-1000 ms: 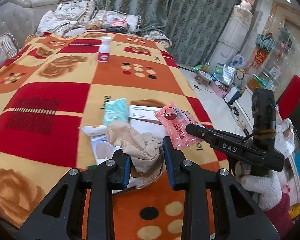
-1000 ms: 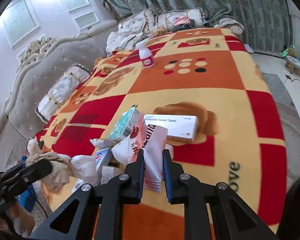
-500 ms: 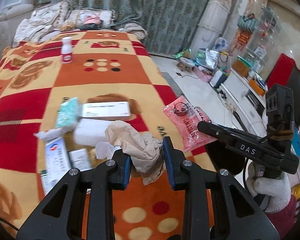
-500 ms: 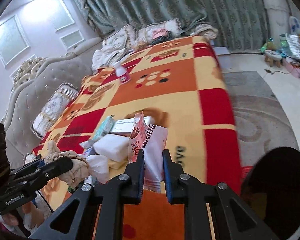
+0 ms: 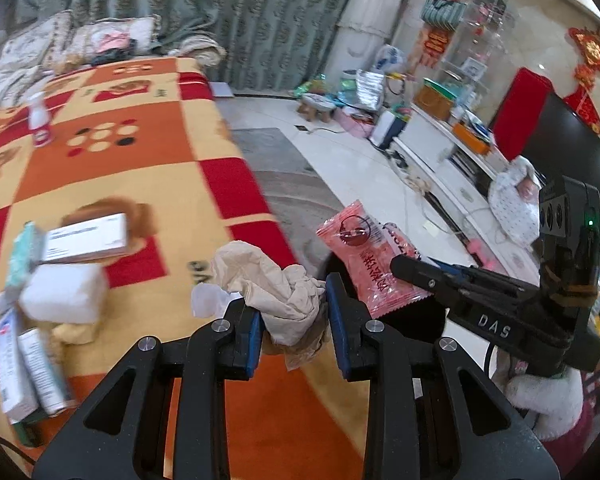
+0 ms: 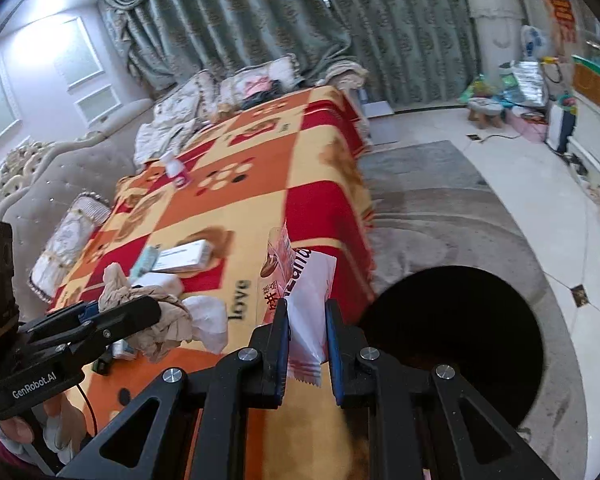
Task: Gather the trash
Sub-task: 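Carry tissue and packet over the black bin and open both grippers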
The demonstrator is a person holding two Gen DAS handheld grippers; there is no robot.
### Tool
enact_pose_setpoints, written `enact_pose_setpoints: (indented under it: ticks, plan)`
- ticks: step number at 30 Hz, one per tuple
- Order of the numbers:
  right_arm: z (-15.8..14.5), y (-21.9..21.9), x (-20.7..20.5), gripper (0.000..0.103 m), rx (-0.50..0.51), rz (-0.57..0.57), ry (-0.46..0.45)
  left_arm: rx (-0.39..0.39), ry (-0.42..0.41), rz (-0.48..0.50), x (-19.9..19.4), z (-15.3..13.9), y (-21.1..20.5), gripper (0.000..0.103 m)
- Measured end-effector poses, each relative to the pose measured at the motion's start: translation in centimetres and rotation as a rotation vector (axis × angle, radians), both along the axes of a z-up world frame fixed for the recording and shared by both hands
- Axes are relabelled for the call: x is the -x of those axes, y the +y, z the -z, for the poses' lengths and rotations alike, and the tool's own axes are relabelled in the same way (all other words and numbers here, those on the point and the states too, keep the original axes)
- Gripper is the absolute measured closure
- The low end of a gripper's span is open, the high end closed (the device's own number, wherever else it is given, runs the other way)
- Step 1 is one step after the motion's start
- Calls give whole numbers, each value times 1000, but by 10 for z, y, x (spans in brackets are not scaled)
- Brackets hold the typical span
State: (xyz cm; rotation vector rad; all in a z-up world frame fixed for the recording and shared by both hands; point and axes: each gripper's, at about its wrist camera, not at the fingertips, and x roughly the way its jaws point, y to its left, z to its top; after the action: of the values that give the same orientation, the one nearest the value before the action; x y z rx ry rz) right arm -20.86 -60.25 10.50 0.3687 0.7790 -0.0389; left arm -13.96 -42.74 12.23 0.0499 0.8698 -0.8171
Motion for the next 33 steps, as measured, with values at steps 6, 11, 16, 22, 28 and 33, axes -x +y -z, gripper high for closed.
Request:
enact_pose_setpoints:
  ticks: [6, 11, 16, 22, 28, 33]
  plan:
    - [6, -31, 22, 87, 17, 69, 24, 4, 22, 68, 7, 6, -41, 76]
    - [11, -52, 37, 87, 33, 113, 45, -7, 43, 111, 10, 14, -69, 76]
    - [18, -67, 43, 87, 27, 149, 60, 3, 85, 139, 8, 19, -89, 76]
    - [24, -79, 51, 87, 27, 176, 73, 7, 111, 150, 5, 25, -99, 76]
    - [30, -84, 51, 87, 29, 190, 90, 36, 151, 158, 2, 31, -103, 74]
    - [32, -86, 49, 79, 47, 213, 109, 49, 171, 158, -1, 33, -102, 61]
